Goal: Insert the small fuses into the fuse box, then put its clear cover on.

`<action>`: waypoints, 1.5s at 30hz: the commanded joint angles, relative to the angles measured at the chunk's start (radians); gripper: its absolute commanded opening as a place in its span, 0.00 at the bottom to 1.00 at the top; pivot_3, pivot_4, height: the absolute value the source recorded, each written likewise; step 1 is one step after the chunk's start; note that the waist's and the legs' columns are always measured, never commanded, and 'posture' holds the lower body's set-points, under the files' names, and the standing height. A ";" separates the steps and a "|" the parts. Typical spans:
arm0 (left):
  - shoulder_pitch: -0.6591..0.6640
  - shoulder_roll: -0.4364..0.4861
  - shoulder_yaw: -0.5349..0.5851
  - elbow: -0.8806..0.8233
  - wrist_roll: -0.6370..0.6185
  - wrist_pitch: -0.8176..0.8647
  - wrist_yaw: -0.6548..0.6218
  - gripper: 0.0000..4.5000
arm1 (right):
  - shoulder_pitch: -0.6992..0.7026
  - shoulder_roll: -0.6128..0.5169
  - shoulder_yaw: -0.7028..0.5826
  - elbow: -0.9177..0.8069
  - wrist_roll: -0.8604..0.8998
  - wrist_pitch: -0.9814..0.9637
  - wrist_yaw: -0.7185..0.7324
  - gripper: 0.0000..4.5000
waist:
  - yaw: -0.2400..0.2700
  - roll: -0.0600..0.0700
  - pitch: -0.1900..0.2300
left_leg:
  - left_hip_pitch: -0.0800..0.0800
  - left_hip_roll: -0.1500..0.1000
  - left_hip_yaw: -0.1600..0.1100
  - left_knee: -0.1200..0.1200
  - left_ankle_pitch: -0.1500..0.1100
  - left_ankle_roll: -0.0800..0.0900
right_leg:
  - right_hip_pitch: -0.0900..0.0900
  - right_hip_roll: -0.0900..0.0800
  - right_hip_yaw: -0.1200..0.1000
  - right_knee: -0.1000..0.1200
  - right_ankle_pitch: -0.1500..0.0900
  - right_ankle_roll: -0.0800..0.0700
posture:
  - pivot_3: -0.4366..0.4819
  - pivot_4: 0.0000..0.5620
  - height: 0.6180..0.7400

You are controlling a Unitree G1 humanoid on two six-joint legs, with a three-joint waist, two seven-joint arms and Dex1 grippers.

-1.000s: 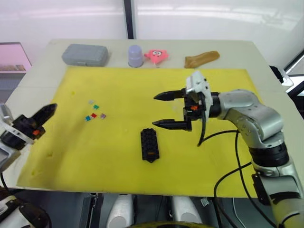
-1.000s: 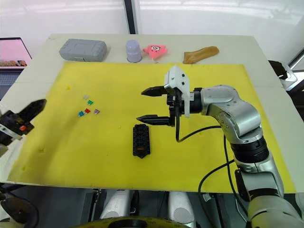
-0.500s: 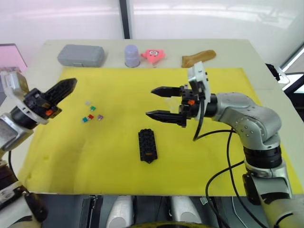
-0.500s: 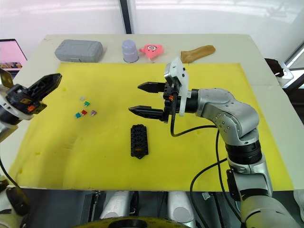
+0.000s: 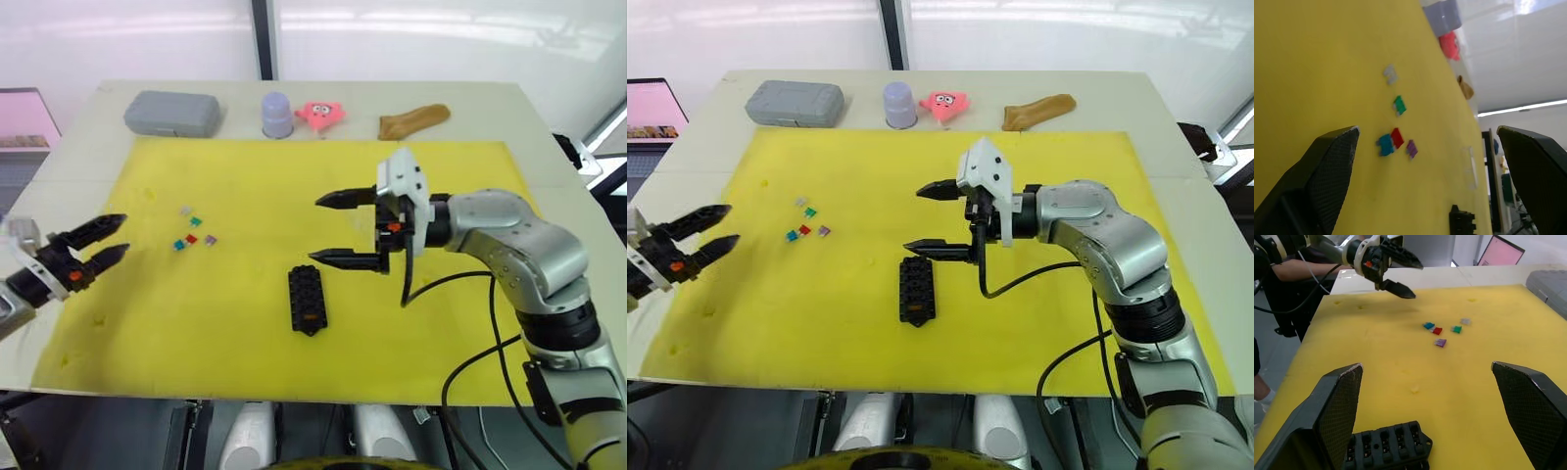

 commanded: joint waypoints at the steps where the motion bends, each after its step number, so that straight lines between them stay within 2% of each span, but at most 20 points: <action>1: -0.017 -0.032 -0.017 -0.018 0.033 0.018 -0.024 0.99 | -0.023 0.011 -0.005 -0.014 -0.006 -0.018 -0.003 1.00 | 0.001 0.000 0.000 | 0.000 0.000 0.000 0.000 0.000 0.000 | 0.000 0.000 0.000 0.000 0.000 0.000 | 0.48 0.27 1.00; 10: -0.090 -0.093 -0.025 0.033 0.072 0.074 -0.073 0.99 | -0.025 0.009 -0.012 -0.006 -0.013 -0.015 -0.005 1.00 | 0.000 0.000 0.000 | 0.000 0.000 0.000 0.000 0.000 0.000 | 0.000 0.000 0.000 0.000 0.000 0.000 | 0.48 0.27 1.00; 14: -0.103 -0.105 -0.068 0.048 0.154 0.039 -0.099 0.99 | -0.017 -0.002 -0.004 -0.017 -0.017 -0.014 0.001 1.00 | 0.000 0.000 0.000 | 0.000 0.000 0.000 0.001 0.000 0.000 | 0.000 0.000 0.000 0.000 0.000 0.000 | 0.48 0.27 1.00; 20: -0.113 -0.115 -0.051 0.055 0.194 0.042 -0.113 0.99 | 0.002 -0.025 0.002 -0.030 -0.038 -0.023 0.011 1.00 | 0.001 0.000 0.000 | 0.000 0.000 0.000 0.001 0.000 0.000 | 0.001 0.000 0.000 0.000 0.000 0.000 | 0.48 0.27 1.00; 25: -0.146 -0.159 -0.055 0.048 0.220 0.034 -0.102 0.99 | 0.011 -0.039 0.015 -0.026 -0.072 -0.046 0.022 1.00 | 0.006 0.000 0.000 | 0.000 0.000 -0.001 0.001 0.000 0.000 | 0.001 -0.001 -0.001 0.000 0.000 0.000 | 0.48 0.27 1.00; 33: -0.186 -0.198 -0.057 0.084 0.279 0.013 -0.124 0.99 | 0.008 -0.037 0.018 -0.024 -0.085 -0.048 0.025 1.00 | 0.031 0.000 0.000 | 0.000 -0.003 -0.002 0.002 0.000 0.000 | 0.002 -0.001 -0.001 0.000 0.000 0.000 | 0.48 0.27 1.00; 45: -0.205 -0.221 -0.069 0.095 0.335 0.040 -0.164 0.99 | 0.016 -0.049 0.007 -0.047 -0.087 -0.029 0.012 1.00 | 0.032 0.000 -0.001 | 0.000 -0.007 -0.004 0.002 0.000 -0.001 | 0.003 -0.005 -0.003 0.000 0.000 0.000 | 0.48 0.27 1.00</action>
